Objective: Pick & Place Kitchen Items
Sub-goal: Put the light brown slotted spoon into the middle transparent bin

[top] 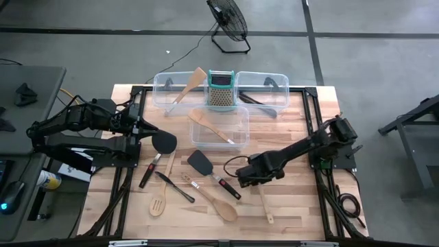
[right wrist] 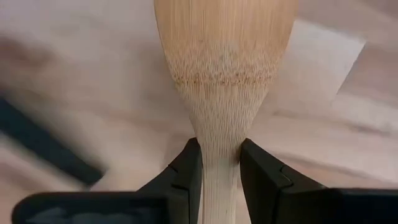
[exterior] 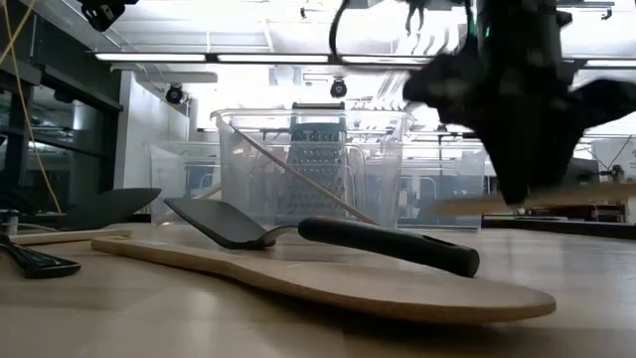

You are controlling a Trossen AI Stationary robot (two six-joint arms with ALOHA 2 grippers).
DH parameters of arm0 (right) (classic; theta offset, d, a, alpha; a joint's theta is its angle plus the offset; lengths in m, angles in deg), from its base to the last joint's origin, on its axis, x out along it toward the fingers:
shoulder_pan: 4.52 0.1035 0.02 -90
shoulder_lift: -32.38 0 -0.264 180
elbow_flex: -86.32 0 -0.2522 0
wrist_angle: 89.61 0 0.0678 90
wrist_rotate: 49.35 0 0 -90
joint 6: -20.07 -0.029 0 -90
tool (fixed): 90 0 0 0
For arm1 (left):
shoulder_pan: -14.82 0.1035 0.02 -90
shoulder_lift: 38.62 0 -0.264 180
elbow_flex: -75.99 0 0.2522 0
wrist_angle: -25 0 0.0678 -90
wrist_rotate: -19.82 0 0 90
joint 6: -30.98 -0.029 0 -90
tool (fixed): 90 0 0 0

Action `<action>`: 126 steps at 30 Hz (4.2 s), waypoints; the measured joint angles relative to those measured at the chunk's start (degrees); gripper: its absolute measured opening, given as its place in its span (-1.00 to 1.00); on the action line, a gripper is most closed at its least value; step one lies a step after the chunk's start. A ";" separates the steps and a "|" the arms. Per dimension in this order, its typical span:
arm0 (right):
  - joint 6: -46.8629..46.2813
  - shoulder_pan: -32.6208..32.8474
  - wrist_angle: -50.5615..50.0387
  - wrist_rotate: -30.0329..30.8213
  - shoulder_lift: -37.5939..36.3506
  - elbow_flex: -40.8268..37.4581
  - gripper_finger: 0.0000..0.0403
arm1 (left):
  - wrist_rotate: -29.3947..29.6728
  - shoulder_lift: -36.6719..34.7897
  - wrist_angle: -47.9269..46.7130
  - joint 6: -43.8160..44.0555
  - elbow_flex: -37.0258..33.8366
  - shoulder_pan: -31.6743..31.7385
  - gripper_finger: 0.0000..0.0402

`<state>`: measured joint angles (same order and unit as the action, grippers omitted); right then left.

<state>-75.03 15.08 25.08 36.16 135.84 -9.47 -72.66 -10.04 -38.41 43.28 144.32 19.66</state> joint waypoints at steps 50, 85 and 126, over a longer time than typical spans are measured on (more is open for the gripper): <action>75.48 1.98 48.37 9.04 -41.34 0.29 -0.61 | 4.61 11.84 11.41 0.74 0.04 0.02 -0.63; 73.73 -22.67 58.00 17.56 -24.09 0.53 -0.61 | 4.39 8.79 12.77 0.46 0.00 0.01 -0.63; 80.22 -33.22 35.83 2.80 -7.77 4.38 -0.61 | 6.66 7.43 12.24 3.36 0.00 0.02 -0.63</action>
<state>5.19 -18.14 60.91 38.95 128.07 -5.09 -66.00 -2.61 -26.17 46.63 144.32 19.68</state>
